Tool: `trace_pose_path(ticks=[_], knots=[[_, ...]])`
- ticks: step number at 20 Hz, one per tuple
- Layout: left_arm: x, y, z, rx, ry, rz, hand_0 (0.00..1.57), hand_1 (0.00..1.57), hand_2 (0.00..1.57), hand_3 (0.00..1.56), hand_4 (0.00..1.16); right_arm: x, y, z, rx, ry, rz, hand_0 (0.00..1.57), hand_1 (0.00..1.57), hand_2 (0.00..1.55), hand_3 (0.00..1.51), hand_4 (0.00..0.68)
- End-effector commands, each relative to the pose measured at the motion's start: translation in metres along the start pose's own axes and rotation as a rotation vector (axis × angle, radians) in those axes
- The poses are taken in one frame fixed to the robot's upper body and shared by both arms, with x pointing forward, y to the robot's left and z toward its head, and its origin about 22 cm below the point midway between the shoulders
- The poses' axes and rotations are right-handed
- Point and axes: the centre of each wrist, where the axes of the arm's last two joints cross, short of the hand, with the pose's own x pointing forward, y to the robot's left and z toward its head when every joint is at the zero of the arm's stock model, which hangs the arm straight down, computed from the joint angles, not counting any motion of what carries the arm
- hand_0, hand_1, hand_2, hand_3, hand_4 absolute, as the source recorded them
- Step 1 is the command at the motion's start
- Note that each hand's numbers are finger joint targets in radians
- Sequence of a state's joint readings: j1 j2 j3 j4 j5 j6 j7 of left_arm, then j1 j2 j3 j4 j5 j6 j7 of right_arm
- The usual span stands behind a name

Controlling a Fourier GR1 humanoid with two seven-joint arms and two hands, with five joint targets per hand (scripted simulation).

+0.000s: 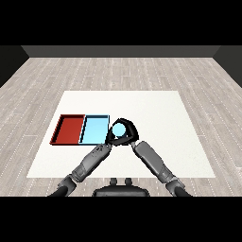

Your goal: Pick the blue can and put it in the blue box

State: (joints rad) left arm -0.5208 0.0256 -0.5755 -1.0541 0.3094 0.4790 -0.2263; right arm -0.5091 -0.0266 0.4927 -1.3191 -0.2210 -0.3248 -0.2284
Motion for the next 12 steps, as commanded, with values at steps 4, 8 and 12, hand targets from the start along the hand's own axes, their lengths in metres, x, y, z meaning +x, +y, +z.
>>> trace_pose_path(ticks=[4, 8, 12], knots=[[0.003, -0.007, 0.004, 0.082, 0.027, 0.081, 1.44, 1.44, 1.35, 1.04, 0.62, -0.009, 0.007, 0.012, -0.013, -0.015, -0.047, 1.46, 1.46, 1.45, 1.40, 0.575], [0.009, -0.003, -0.003, 0.134, -0.111, 0.095, 1.57, 1.57, 1.57, 1.47, 0.70, 0.002, -0.005, 0.005, -0.013, 0.049, -0.069, 1.18, 1.18, 1.25, 1.12, 0.408], [0.004, -0.001, -0.004, 0.148, -0.160, 0.089, 1.57, 1.57, 1.55, 1.47, 1.04, 0.005, 0.000, 0.004, -0.017, 0.059, -0.035, 0.00, 0.00, 0.00, 0.00, 0.000]])
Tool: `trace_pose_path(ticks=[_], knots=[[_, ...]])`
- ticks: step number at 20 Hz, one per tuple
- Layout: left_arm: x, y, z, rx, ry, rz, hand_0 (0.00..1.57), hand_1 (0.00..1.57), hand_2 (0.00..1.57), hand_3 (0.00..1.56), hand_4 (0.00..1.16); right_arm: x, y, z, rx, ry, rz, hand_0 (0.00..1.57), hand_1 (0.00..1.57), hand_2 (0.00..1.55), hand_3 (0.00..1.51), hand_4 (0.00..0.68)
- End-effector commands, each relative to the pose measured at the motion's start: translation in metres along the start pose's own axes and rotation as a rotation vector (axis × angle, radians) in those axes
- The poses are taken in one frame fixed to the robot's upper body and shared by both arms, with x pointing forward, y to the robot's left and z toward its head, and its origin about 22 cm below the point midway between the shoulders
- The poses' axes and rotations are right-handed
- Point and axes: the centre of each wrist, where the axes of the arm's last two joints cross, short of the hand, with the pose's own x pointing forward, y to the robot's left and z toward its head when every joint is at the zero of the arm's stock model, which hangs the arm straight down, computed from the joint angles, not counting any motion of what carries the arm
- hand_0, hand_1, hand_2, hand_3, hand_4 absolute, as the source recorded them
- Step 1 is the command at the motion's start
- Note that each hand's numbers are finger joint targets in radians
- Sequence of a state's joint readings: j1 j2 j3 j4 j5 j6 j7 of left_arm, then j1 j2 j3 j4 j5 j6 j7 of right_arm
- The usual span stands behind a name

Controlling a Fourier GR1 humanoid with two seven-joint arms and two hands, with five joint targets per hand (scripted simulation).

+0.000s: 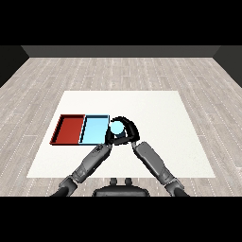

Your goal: Pick the blue can and put it in the blue box

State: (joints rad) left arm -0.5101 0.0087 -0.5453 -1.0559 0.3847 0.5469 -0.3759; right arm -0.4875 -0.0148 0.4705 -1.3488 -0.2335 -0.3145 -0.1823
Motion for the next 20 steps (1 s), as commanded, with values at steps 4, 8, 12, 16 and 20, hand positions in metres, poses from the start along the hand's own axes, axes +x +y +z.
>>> trace_pose_path(ticks=[4, 8, 12, 16, 20], knots=[[0.005, -0.012, -0.004, 0.036, -0.077, 0.038, 1.57, 1.57, 1.55, 1.47, 1.04, 0.019, 0.018, 0.004, 0.019, 0.010, 0.003, 0.00, 0.00, 0.00, 0.00, 0.000], [0.002, 0.004, -0.011, 0.036, -0.086, 0.008, 1.57, 1.57, 1.56, 1.45, 1.13, 0.011, 0.000, -0.008, -0.071, -0.008, 0.033, 0.00, 0.00, 0.00, 0.00, 0.000], [-0.001, 0.010, -0.018, 0.046, -0.101, -0.036, 1.57, 1.57, 1.57, 1.48, 1.14, 0.012, -0.023, 0.002, -0.088, -0.057, 0.002, 0.00, 0.00, 0.00, 0.00, 0.000], [0.002, 0.004, -0.024, 0.069, -0.120, -0.062, 1.57, 1.57, 1.57, 1.49, 1.15, 0.010, -0.048, 0.007, -0.094, -0.063, -0.042, 0.00, 0.00, 0.00, 0.00, 0.000], [-0.020, 0.044, -0.022, 0.097, -0.096, -0.120, 1.57, 1.57, 1.57, 1.47, 1.13, 0.032, -0.059, 0.045, -0.066, -0.108, -0.075, 0.00, 0.00, 0.00, 0.00, 0.000]])
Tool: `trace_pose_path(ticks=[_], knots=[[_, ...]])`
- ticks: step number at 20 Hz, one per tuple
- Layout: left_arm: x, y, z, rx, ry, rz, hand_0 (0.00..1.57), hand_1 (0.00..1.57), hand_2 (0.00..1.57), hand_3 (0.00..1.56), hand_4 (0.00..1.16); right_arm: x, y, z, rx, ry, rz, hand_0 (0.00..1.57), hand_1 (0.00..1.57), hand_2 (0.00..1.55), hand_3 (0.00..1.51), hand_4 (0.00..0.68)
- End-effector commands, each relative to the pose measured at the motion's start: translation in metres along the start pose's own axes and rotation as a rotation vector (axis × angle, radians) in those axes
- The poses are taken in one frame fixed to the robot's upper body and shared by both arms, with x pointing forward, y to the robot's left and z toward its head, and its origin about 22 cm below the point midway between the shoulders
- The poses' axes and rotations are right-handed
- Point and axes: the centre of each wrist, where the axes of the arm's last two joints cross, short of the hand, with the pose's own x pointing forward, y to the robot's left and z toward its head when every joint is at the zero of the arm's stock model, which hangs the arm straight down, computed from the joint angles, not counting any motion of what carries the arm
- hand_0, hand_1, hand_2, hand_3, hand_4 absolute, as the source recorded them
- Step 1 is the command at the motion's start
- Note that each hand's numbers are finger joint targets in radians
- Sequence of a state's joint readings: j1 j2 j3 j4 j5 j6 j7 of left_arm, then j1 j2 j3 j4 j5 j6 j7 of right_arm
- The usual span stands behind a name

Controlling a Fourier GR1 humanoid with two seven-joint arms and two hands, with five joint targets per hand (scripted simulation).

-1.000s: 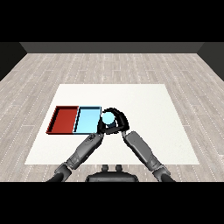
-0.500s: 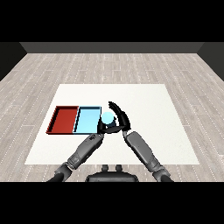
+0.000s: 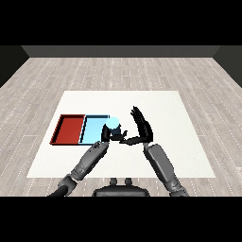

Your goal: Pick the blue can and put it in the blue box

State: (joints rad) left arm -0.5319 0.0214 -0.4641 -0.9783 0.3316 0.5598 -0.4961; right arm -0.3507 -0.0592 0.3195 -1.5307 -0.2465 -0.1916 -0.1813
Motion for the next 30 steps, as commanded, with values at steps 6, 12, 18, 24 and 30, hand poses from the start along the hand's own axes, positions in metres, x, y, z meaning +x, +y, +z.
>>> trace_pose_path(ticks=[6, 12, 18, 24, 30], knots=[[0.001, 0.066, -0.038, 0.126, 0.012, -0.144, 1.57, 1.57, 1.56, 1.48, 1.15, 0.039, -0.062, 0.031, -0.105, -0.100, 0.023, 0.00, 0.00, 0.00, 0.00, 0.000], [-0.012, 0.136, -0.042, 0.239, 0.166, -0.339, 1.55, 1.55, 1.54, 1.48, 1.11, 0.036, -0.081, 0.045, -0.160, -0.125, 0.044, 0.00, 0.00, 0.00, 0.00, 0.000], [-0.044, 0.174, -0.036, 0.217, 0.361, -0.392, 1.57, 1.57, 1.56, 1.49, 1.06, 0.019, -0.074, 0.053, -0.179, -0.127, -0.035, 0.00, 0.00, 0.00, 0.00, 0.000], [-0.060, 0.153, -0.042, 0.167, 0.488, -0.510, 1.57, 1.57, 1.56, 1.46, 1.03, 0.020, -0.091, 0.035, -0.193, -0.097, -0.036, 0.00, 0.00, 0.00, 0.00, 0.000], [-0.071, 0.125, -0.033, 0.237, 0.631, -0.489, 1.25, 1.25, 1.22, 1.19, 0.94, -0.001, -0.086, 0.045, -0.230, -0.073, -0.012, 0.00, 0.00, 0.00, 0.00, 0.000]])
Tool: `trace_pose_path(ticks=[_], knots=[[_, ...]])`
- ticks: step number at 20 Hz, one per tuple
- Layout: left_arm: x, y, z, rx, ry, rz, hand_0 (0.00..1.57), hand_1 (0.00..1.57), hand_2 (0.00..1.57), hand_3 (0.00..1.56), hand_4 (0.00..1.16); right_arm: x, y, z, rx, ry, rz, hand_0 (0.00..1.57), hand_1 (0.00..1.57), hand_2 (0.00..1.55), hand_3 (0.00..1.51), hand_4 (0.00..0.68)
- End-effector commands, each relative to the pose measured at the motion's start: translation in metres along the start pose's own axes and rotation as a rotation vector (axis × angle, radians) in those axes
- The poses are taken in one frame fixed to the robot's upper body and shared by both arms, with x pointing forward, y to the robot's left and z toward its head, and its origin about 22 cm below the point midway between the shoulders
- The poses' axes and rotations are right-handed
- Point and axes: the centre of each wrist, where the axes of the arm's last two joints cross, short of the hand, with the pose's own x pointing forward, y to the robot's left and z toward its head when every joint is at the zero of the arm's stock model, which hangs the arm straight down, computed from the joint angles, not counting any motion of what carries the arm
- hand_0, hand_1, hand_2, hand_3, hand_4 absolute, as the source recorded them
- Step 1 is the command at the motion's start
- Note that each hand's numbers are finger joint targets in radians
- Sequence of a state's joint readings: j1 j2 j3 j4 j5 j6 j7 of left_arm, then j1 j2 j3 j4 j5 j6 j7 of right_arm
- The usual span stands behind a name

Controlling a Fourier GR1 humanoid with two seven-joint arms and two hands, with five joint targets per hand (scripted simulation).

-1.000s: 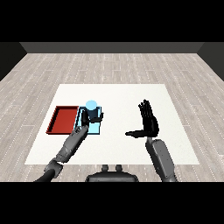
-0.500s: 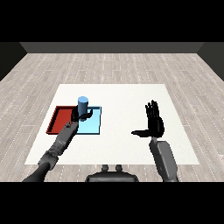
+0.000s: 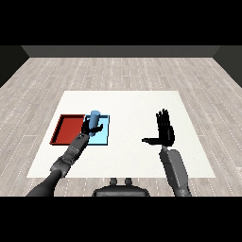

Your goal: Pick the blue can and put it in the blue box

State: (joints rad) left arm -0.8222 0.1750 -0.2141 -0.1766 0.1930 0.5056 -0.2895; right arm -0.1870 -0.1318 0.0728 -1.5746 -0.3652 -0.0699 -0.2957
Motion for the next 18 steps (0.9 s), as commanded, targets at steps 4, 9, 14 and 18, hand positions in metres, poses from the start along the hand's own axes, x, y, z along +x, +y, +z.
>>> trace_pose_path(ticks=[4, 9, 14, 18], knots=[[-0.021, -0.005, 0.009, 0.013, 0.185, 0.126, 0.80, 0.80, 0.89, 1.14, 0.75, 0.008, -0.017, -0.004, -0.049, -0.014, -0.029, 0.00, 0.00, 0.00, 0.00, 0.000], [-0.009, 0.002, 0.000, 0.035, 0.212, -0.093, 0.00, 0.00, 0.00, 0.00, 0.00, 0.009, -0.015, -0.007, -0.015, -0.014, -0.033, 0.00, 0.00, 0.00, 0.00, 0.000], [-0.017, -0.009, 0.009, 0.118, 0.175, -0.051, 0.00, 0.00, 0.00, 0.00, 0.00, 0.017, -0.004, -0.002, 0.009, -0.036, -0.004, 0.00, 0.00, 0.00, 0.00, 0.000], [-0.011, 0.011, -0.002, 0.183, 0.090, 0.025, 0.00, 0.00, 0.00, 0.00, 0.00, 0.019, -0.014, 0.002, 0.015, -0.028, -0.006, 0.00, 0.00, 0.00, 0.00, 0.000]])
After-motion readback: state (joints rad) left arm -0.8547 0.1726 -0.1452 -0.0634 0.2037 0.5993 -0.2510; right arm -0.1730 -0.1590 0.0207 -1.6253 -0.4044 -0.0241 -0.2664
